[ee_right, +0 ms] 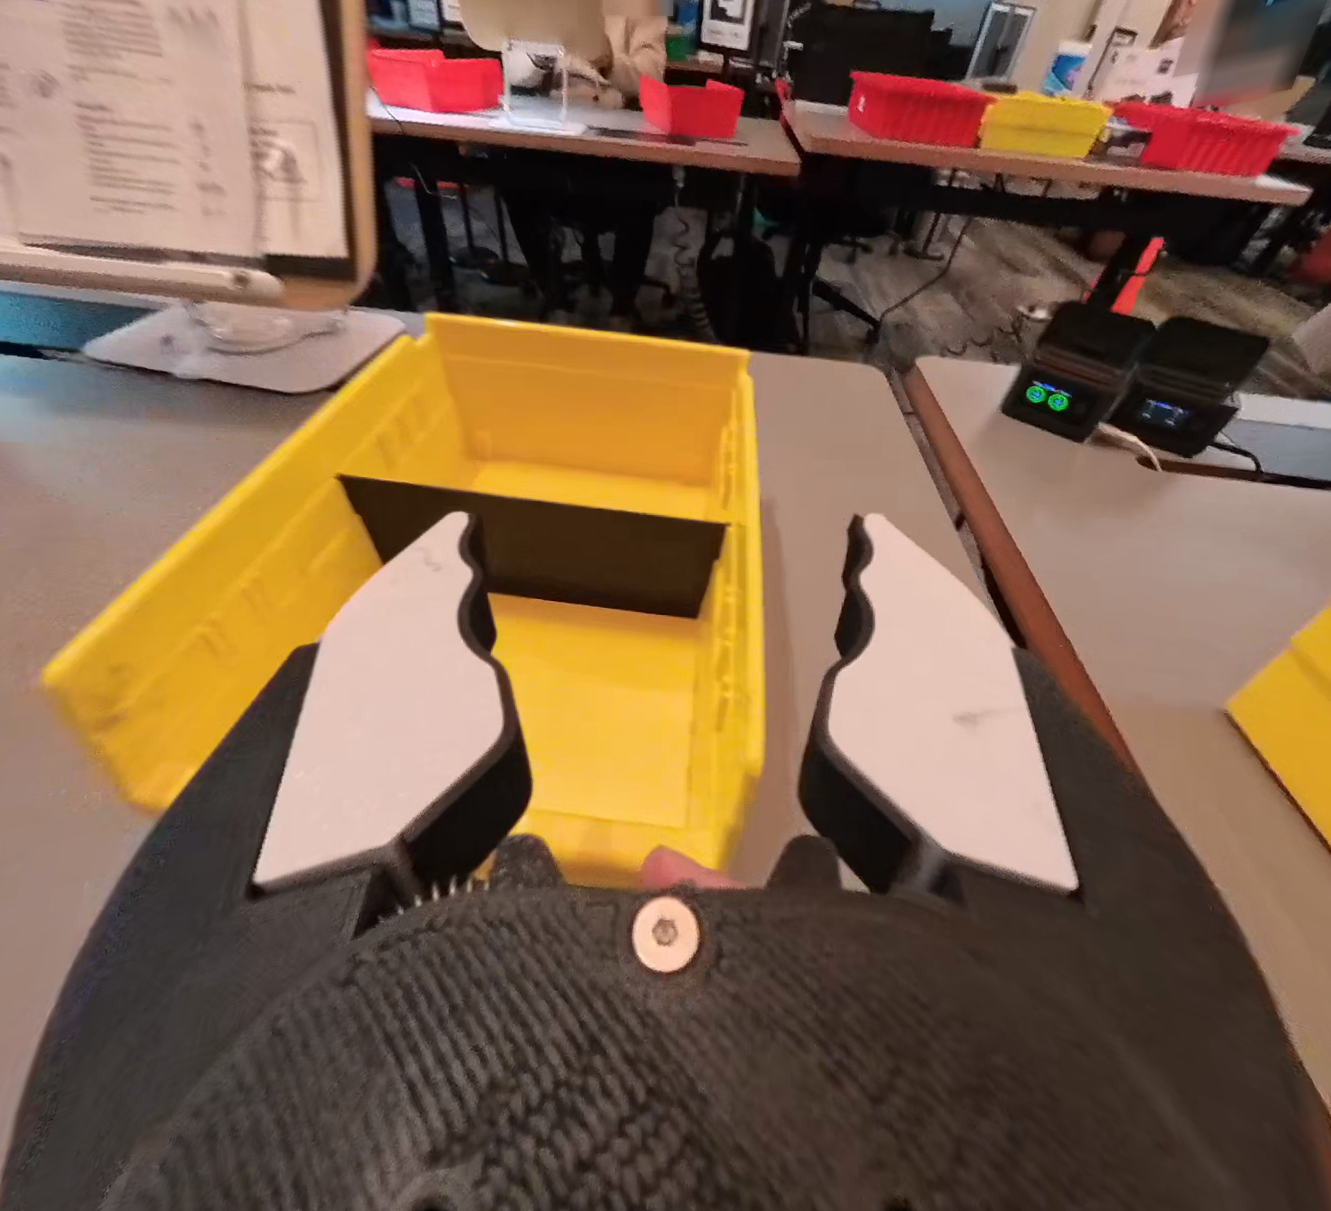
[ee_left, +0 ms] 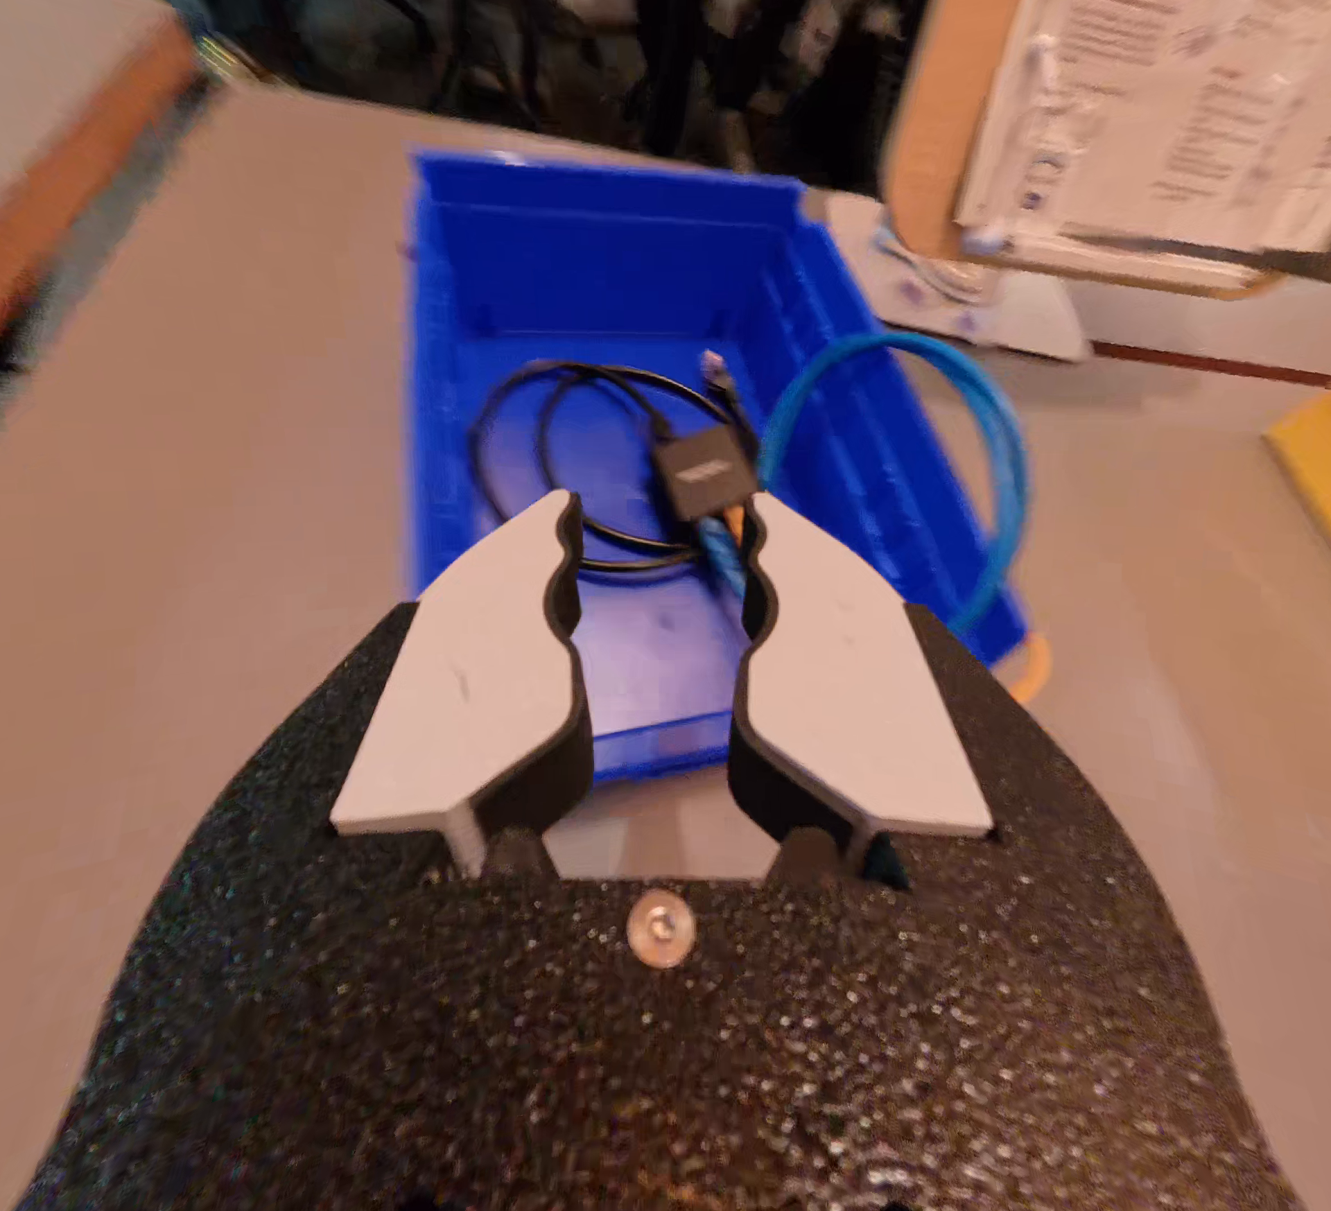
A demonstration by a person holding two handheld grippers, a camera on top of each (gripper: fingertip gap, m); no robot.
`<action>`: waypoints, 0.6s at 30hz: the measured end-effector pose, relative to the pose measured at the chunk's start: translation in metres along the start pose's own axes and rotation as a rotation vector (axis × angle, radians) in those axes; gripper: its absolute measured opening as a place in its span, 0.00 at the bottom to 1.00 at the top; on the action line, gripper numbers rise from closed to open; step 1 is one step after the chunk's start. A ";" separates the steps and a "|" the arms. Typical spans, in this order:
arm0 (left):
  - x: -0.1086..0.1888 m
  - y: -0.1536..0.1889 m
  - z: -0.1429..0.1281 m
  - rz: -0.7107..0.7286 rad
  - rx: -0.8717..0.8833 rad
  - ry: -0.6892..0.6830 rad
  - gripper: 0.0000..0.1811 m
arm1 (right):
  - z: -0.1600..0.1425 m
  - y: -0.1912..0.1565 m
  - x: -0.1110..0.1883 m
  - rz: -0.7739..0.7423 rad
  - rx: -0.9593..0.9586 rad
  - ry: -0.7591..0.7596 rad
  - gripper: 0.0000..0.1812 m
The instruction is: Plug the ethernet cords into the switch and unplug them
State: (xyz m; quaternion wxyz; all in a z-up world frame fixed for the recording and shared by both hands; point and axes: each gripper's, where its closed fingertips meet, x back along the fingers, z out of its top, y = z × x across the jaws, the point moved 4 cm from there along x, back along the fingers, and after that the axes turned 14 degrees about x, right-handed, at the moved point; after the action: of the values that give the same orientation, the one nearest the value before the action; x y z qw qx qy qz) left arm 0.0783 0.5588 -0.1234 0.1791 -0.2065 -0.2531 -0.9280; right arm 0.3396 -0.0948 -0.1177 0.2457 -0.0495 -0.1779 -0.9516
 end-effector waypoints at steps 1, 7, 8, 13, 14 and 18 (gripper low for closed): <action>-0.010 0.013 -0.007 -0.046 0.021 -0.088 0.24 | 0.011 -0.011 0.003 0.033 0.005 0.032 0.54; -0.095 0.020 -0.022 0.058 0.039 -0.372 0.37 | 0.038 -0.074 -0.001 0.283 -0.001 0.129 0.55; -0.107 0.018 -0.026 0.059 0.082 -0.420 0.38 | 0.038 -0.077 0.000 0.297 0.005 0.134 0.55; -0.146 0.014 -0.048 0.099 0.128 -0.583 0.36 | 0.036 -0.080 0.004 0.314 -0.009 0.157 0.49; -0.151 0.011 -0.053 0.126 0.121 -0.604 0.34 | 0.036 -0.079 0.004 0.315 -0.019 0.155 0.49; -0.162 0.010 -0.062 0.144 0.141 -0.589 0.35 | 0.034 -0.081 0.002 0.332 -0.045 0.165 0.47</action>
State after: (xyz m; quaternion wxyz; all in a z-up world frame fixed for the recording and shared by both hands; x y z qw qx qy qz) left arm 0.2022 0.5539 -0.2447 0.1769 -0.4711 -0.3426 -0.7933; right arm 0.2987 -0.0171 -0.1111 0.4119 -0.0055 -0.1253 -0.9026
